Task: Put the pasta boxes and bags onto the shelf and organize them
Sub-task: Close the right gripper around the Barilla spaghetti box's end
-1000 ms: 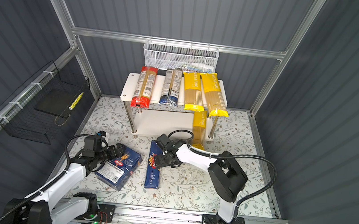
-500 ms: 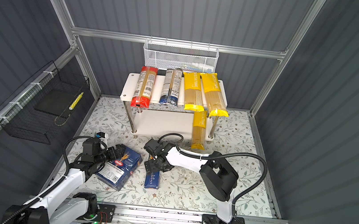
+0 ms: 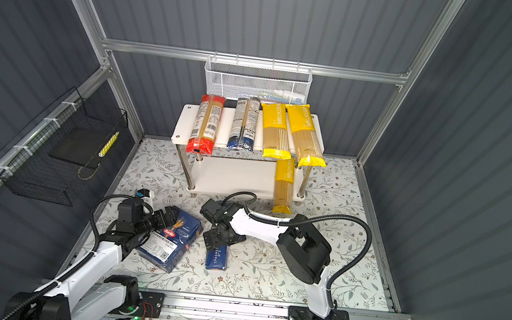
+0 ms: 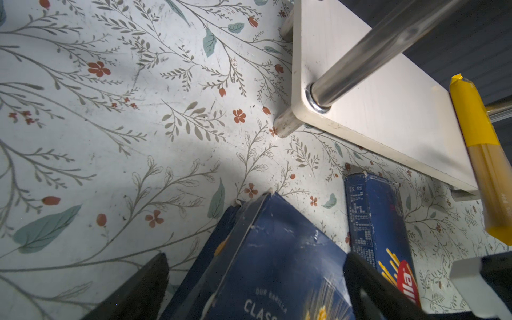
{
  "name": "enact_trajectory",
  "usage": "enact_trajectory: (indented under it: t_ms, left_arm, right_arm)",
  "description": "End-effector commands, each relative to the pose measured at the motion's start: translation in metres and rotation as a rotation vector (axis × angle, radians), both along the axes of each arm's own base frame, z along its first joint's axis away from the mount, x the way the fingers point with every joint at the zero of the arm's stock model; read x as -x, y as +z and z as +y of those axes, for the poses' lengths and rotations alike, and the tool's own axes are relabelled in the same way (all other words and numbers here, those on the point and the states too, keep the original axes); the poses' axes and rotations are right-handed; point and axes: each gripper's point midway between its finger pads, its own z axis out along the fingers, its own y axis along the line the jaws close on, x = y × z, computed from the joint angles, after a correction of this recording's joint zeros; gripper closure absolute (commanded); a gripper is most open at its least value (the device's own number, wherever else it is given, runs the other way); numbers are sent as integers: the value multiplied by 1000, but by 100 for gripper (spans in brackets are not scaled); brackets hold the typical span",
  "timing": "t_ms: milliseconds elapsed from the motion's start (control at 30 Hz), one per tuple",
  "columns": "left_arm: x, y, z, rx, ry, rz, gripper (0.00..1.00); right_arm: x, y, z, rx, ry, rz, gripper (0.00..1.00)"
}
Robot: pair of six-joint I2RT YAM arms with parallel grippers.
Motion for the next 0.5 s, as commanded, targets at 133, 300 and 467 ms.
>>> enact_trajectory:
  t_ms: [133, 300, 467]
  left_arm:
    - [7, -7, -8, 24, -36, 31, 1]
    - [8, -7, -8, 24, -37, 32, 1]
    - [8, -7, -8, 24, -37, 30, 1]
  right_arm:
    - [11, 8, 2, -9, 24, -15, 1]
    - [12, 13, 8, -11, 38, -28, 1]
    - [15, -5, 2, 65, 38, 11, 1]
